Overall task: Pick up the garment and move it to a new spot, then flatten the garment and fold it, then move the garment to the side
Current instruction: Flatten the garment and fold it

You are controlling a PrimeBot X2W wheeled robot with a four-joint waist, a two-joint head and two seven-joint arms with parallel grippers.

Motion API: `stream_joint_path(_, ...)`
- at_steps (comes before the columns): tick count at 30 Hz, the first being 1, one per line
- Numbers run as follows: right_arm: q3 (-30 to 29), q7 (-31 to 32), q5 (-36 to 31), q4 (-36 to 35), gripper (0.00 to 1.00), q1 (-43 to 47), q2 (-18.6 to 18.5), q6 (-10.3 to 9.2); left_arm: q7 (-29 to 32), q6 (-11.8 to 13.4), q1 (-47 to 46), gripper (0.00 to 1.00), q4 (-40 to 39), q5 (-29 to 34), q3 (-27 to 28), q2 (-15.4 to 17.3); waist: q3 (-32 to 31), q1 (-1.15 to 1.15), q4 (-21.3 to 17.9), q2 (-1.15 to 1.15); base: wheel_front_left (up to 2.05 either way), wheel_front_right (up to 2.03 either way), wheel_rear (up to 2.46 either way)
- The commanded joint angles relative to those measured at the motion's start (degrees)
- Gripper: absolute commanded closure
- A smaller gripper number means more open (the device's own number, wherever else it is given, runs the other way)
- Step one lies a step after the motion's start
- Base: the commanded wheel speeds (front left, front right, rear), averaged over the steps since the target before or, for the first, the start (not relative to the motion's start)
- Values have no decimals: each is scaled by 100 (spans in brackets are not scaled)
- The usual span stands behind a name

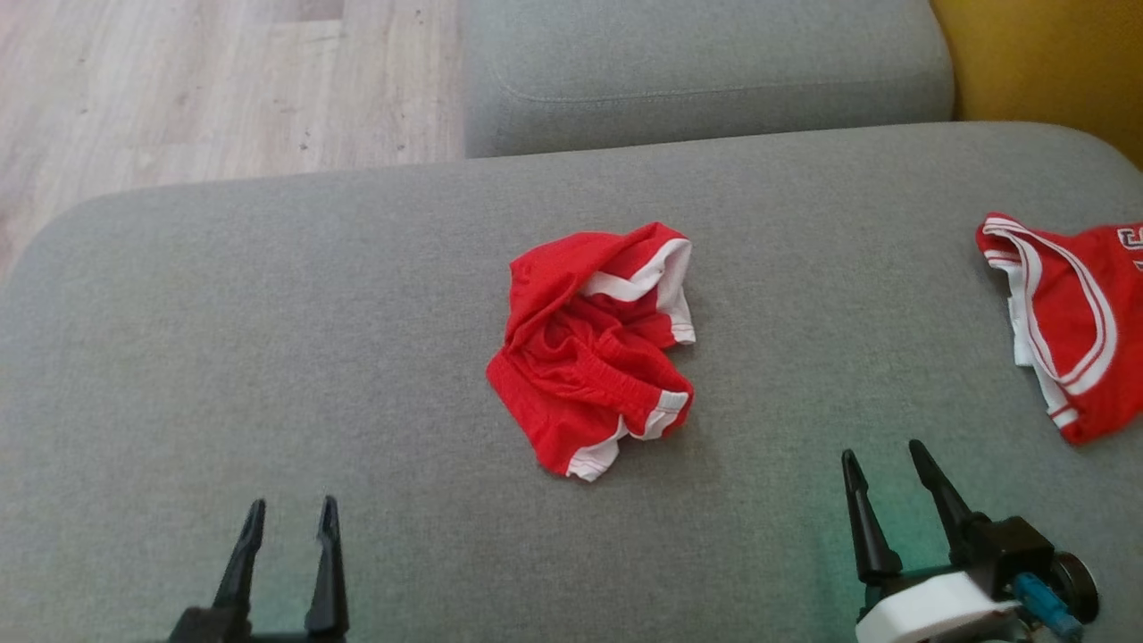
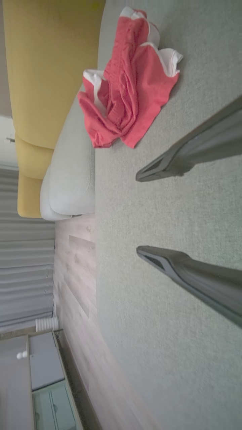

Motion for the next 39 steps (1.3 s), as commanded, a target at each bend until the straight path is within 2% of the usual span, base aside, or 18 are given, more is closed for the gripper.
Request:
stream_joint_path(1,164,-63,29,-162,0,-196,-27,-5,-55,-40,-316,0,-194,111,195,-36,25,0,-42,0,0,0,0)
stream_joint_path(4,164,-63,30,-181,0,-243,-26,-5,-55,-157,-686,0,-325,285,-60,-57,44,0,-105,0,0,0,0)
stream_joint_path(8,204,-63,40,-200,0,-288,-25,-5,50,-325,-1448,0,-248,594,-878,-84,82,0,-199,0,0,0,0)
stream_joint_path(10,246,-63,50,-213,0,-311,-24,-5,445,-389,-1921,0,-82,785,-1474,-93,126,0,-253,0,0,0,0)
stream_joint_path(13,366,-63,104,-229,0,-378,-24,-5,1144,-428,-2625,0,228,735,-2402,-122,265,0,-359,0,0,0,0)
stream_joint_path(15,469,-63,126,-223,0,-450,-24,-5,1589,-432,-3092,0,482,539,-3127,-130,369,0,-462,0,0,0,0)
stream_joint_path(18,561,-63,152,-200,0,-554,-23,-5,2143,-434,-3705,0,883,83,-3866,-136,509,0,-599,0,0,0,0)
stream_joint_path(22,592,-63,151,-161,0,-641,-23,-5,2681,-435,-4421,0,1597,-411,-4332,-115,656,0,-776,0,0,0,0)
stream_joint_path(29,544,-63,153,-119,0,-652,-23,-5,3216,-435,-4757,0,2282,-821,-4541,-78,684,0,-848,0,0,0,0)
stream_joint_path(31,530,-63,153,-116,0,-647,-23,-5,3306,-435,-4785,16,2355,-900,-4598,-44,679,0,-835,0,0,0,0)
stream_joint_path(32,528,-63,151,-114,0,-646,-23,-5,3323,-435,-4798,42,2390,-910,-4608,-26,675,0,-828,0,0,0,0)
stream_joint_path(33,527,-63,152,-113,0,-647,-23,-5,3330,-436,-4806,54,2417,-907,-4634,-11,670,0,-819,0,0,0,0)
stream_joint_path(34,523,-63,155,-113,0,-649,-23,-5,3345,-436,-4797,60,2441,-931,-4641,-11,667,0,-808,0,0,0,0)
stream_joint_path(37,510,-63,160,-114,0,-652,-23,-5,3382,-436,-4776,67,2476,-962,-4668,-14,660,0,-782,0,0,0,0)
stream_joint_path(38,508,-63,159,-112,0,-653,-23,-5,3407,-436,-4768,76,2497,-960,-4695,-8,656,0,-772,0,0,0,0)
stream_joint_path(39,512,-63,158,-106,0,-654,-23,-5,3421,-431,-4760,81,2522,-949,-4717,8,652,0,-765,0,0,0,0)
